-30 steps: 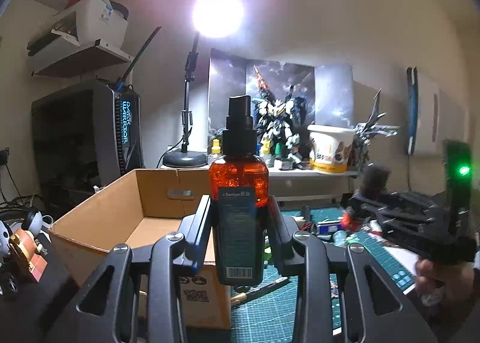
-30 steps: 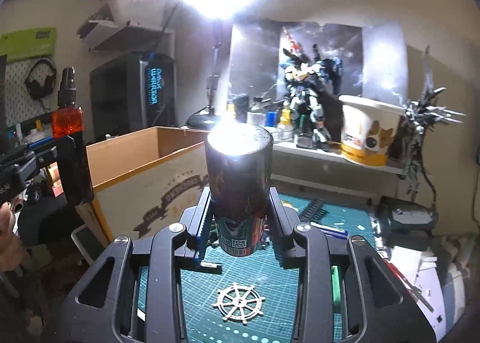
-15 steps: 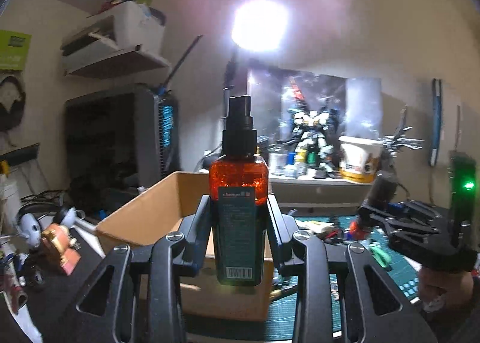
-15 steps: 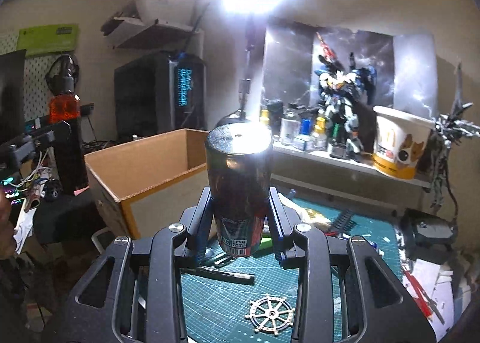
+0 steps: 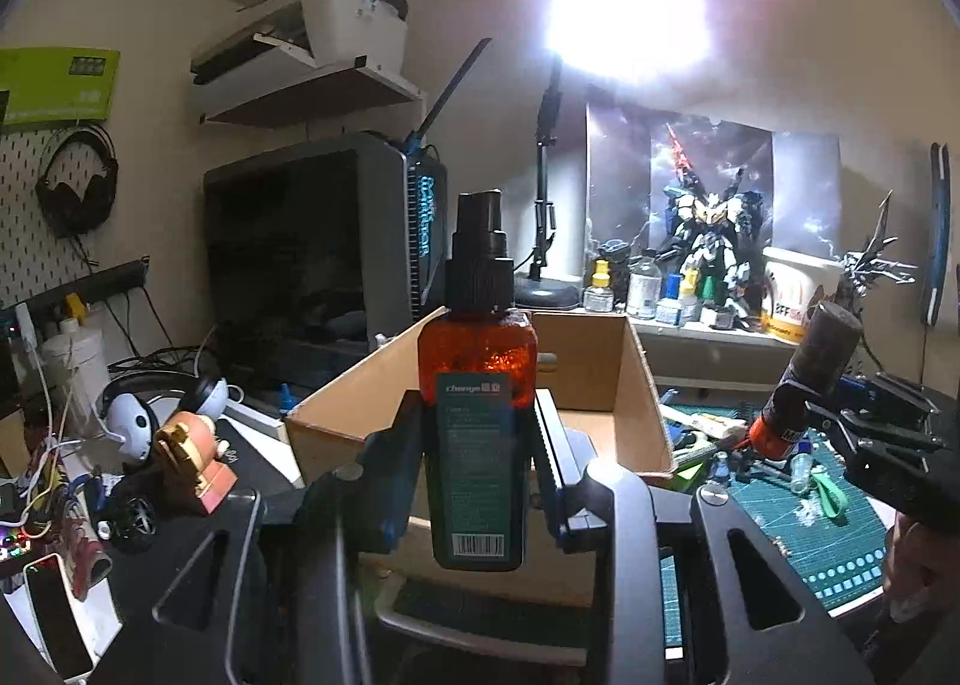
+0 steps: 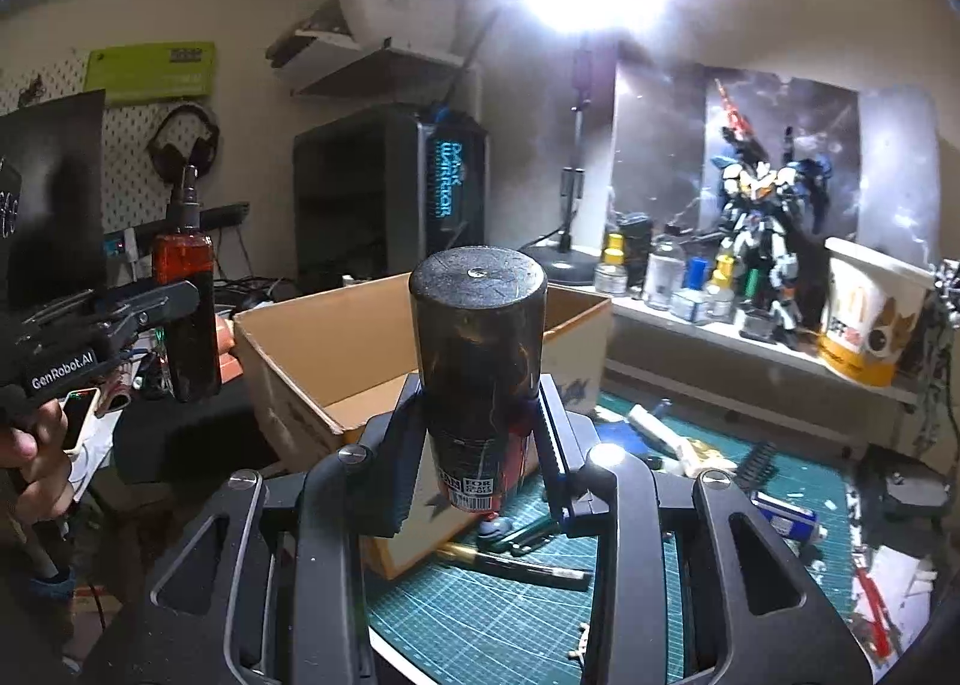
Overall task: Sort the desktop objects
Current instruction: 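Carry the bottle and spray can toward the cardboard box with both tools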
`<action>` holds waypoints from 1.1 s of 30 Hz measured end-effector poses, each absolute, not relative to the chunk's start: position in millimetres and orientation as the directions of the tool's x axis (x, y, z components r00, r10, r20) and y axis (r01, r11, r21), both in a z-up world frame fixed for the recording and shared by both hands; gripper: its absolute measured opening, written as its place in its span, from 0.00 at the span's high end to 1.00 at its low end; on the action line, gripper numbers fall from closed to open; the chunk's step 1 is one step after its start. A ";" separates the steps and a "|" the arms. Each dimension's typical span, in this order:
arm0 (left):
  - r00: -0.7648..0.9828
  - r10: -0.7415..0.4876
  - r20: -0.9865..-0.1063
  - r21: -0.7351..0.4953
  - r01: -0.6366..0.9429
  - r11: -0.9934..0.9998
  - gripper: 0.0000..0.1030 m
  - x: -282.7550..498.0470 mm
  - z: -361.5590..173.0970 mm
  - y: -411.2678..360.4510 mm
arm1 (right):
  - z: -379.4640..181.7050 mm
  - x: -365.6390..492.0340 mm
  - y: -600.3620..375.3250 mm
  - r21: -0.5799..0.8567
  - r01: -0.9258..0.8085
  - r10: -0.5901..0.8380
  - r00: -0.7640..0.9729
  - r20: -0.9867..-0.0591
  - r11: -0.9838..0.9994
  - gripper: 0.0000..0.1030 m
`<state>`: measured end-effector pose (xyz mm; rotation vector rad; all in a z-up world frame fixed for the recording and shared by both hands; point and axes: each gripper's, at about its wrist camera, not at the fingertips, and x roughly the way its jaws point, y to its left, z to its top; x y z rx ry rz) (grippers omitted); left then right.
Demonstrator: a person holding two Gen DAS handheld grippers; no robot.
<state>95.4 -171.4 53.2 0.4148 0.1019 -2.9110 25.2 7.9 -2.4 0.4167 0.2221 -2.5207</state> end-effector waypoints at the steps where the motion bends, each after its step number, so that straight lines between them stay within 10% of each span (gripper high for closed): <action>1: -0.938 -0.192 -0.288 -0.041 0.212 -0.976 0.67 95.7 52.4 -173.0 | -2.6 24.9 6.1 -0.067 0.568 -0.516 -0.785 -0.342 -0.820 0.68; 33: -0.889 -0.236 -0.392 0.019 0.248 -0.969 0.67 71.9 60.4 -191.4 | 6.7 3.6 -20.8 -0.023 0.669 -0.612 -0.692 -0.383 -0.743 0.68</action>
